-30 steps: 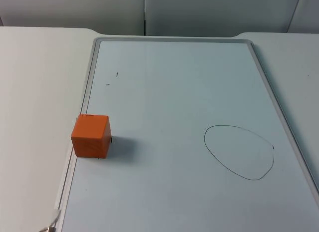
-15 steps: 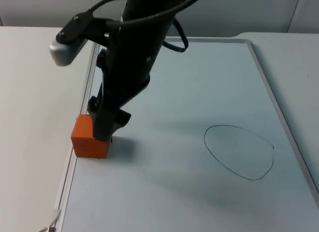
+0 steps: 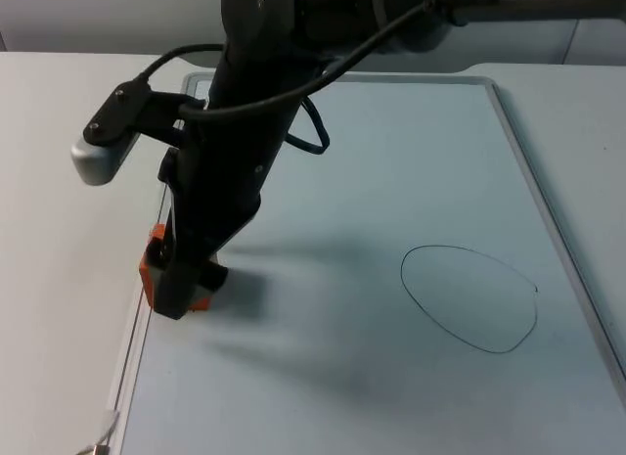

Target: Pick up one cube with the left hand and another cube with the right hand. First place the cube in the right hand at the target position, then stack the cube in the left hand on top.

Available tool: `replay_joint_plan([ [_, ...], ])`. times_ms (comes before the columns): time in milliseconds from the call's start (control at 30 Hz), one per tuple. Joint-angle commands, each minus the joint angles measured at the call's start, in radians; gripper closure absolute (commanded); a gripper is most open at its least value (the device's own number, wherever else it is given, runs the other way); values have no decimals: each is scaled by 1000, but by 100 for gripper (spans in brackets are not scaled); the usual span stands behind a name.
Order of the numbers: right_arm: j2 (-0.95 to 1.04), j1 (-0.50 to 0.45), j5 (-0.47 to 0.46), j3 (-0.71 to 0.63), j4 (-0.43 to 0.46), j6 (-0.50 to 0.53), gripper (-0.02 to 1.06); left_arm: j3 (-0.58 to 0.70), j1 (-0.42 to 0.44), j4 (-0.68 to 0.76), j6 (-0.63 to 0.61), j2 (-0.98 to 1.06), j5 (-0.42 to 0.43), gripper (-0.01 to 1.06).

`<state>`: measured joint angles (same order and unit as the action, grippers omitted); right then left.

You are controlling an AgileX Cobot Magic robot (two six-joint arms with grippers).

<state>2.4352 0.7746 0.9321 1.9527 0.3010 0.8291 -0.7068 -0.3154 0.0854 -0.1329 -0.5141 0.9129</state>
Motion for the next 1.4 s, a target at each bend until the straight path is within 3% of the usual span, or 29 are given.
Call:
replay_joint_plan([
  [0,0,5,-13,7,14,14,12,4,-7,-4,-9,-6,-19,105],
  [67,0,5,-15,7,14,19,15,4,-7,-4,-9,-6,-19,105],
  [200,0,5,-14,7,14,36,42,4,-7,-4,-9,-6,-19,105],
  [233,0,5,-14,7,14,36,42,4,-7,-4,-9,-6,-19,105],
  [367,-3,5,-1,7,10,27,78,4,-7,-4,-9,-6,-19,105],
  [400,-3,5,-1,7,10,27,78,4,-7,-4,-9,-6,-19,105],
  [467,-15,5,12,7,6,23,99,4,-7,-1,-9,-5,-19,105],
  [500,-29,5,27,7,0,17,105,4,-7,-1,-9,-5,-19,105],
  [567,-50,5,43,7,-23,4,105,4,-7,-1,-9,-5,-19,105],
  [700,-196,2,140,7,-152,-109,105,4,-7,-2,-9,-5,-17,105],
  [1067,-548,-10,213,5,-239,-251,105,4,-7,-2,-4,-5,-17,105],
  [1200,-674,-10,289,0,-279,-340,105,4,-7,-2,3,-5,-17,105],
  [1367,-752,-28,289,-3,-301,-460,105,4,-7,-2,22,-5,-17,105],
])
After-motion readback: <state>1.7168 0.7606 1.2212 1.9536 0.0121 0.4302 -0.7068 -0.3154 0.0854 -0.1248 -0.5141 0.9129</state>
